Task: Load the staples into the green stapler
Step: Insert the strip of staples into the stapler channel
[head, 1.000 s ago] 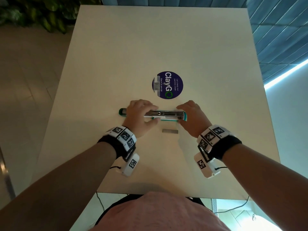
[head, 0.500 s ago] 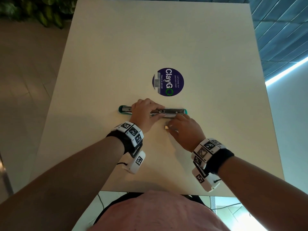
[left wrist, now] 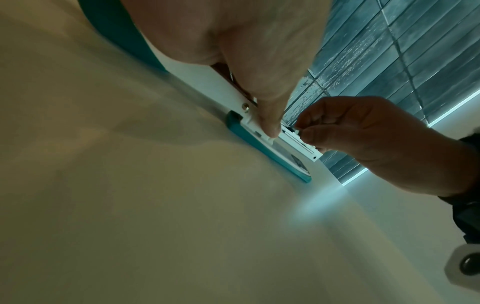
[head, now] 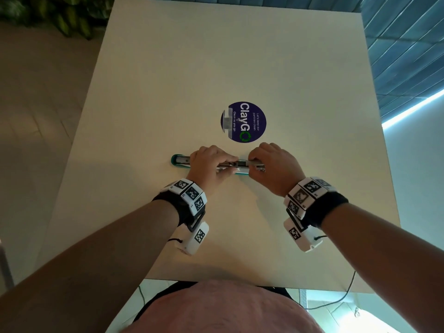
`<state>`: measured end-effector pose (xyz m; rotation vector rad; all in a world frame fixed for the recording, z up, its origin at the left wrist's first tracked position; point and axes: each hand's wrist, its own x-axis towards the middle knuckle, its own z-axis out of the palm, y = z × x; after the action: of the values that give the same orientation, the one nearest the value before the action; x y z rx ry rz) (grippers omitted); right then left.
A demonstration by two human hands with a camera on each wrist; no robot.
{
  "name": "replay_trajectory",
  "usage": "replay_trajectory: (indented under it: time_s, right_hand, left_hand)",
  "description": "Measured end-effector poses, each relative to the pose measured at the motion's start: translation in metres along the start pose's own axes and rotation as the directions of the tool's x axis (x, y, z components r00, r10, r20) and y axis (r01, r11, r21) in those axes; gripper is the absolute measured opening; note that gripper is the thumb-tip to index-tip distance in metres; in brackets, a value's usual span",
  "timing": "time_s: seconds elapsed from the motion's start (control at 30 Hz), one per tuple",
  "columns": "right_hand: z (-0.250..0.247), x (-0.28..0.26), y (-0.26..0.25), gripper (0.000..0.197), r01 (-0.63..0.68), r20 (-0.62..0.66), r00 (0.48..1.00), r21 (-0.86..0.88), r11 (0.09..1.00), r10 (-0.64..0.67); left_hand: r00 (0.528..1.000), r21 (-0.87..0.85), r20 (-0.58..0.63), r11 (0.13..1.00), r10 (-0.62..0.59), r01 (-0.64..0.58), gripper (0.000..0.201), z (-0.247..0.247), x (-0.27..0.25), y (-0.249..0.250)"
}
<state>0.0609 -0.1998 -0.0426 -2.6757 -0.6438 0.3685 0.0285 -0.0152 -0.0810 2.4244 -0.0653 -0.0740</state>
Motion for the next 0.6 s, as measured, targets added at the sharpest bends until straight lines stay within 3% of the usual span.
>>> replay_trajectory:
  time_s: [0.6]
  right_hand:
    - [-0.0046,0.0064,-0.0040,0.022,0.060,0.095,0.994,-0.068,0.996,-0.054]
  left_hand:
    - [1.000,-0.002,-0.006,1.000,-0.006,0.006,0.025,-0.0004,-0.0010,0.0010]
